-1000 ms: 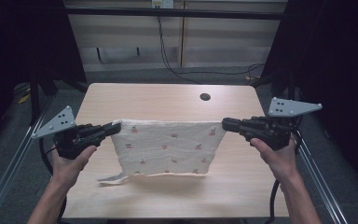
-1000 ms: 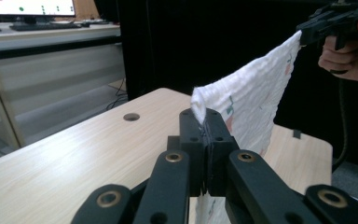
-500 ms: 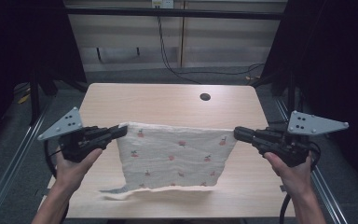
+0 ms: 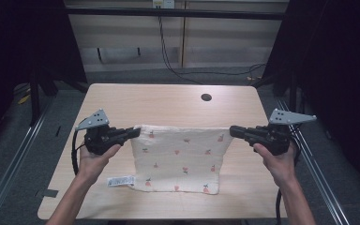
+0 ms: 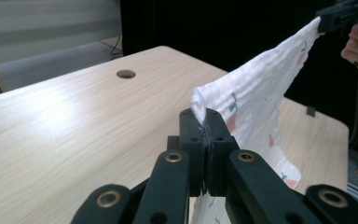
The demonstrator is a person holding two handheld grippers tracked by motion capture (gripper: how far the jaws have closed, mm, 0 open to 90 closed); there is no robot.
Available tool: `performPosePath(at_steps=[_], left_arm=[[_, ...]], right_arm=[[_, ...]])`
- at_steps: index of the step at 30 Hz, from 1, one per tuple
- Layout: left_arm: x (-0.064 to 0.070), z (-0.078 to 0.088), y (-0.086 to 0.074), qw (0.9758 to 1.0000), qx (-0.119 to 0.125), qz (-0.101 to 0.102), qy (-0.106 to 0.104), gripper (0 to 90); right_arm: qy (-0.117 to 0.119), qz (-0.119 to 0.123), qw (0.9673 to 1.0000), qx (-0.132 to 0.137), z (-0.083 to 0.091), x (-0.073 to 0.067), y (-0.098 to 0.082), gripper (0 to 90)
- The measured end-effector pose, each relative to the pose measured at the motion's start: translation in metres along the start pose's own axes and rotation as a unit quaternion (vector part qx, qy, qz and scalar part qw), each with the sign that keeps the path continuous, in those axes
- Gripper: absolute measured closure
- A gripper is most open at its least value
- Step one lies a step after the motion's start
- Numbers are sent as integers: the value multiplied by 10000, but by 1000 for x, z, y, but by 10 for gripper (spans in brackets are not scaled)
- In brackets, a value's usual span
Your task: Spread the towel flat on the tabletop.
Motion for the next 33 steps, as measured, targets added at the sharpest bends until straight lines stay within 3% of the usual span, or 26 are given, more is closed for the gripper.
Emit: performPosePath(at_steps=[4,6,12,13,15,23,27,29,33], left_arm=[[2,1,-9,10000,-24,-56,-50,888],[2,2,-13,9997,-164,-174,21,888],[-10,4,-15,9999,-54,-31,131,888],[-12,2,-15,9999,33,87,107,888],[-18,-5,-18,9997,-34,183,151,888],[-30,-28,-35,9991,-313,233,183,887],[-37,-34,-39,9988,-338,250,258,887],[-43,-39,-44,9983,-378,355,261,886],[-48,-47,-52,9978,-529,318,256,886]], right_arm=[[-66,-83,9999,-52,-4,8,-3,868],[-48,-122,9999,10,-7,14,-6,868],[-129,-114,9995,-259,-24,23,-15,867],[-109,-140,9995,-271,-27,25,-16,867],[-125,-179,9994,-265,-32,28,-18,867],[-284,-315,9982,-428,-42,51,-28,866],[-303,-317,9981,-438,-48,53,-32,865],[-333,-361,9976,-488,-54,57,-39,864],[-364,-401,9971,-539,-60,64,-44,865]])
Point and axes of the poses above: each handheld gripper's, and its own axes: z roughly backward along the jaws, y roughly out of its top, x roughly to its right, the point moved 8 cm from there along -z, roughly forward along the jaws, and after that the axes turned 9 degrees about y, right-handed, at the moved point
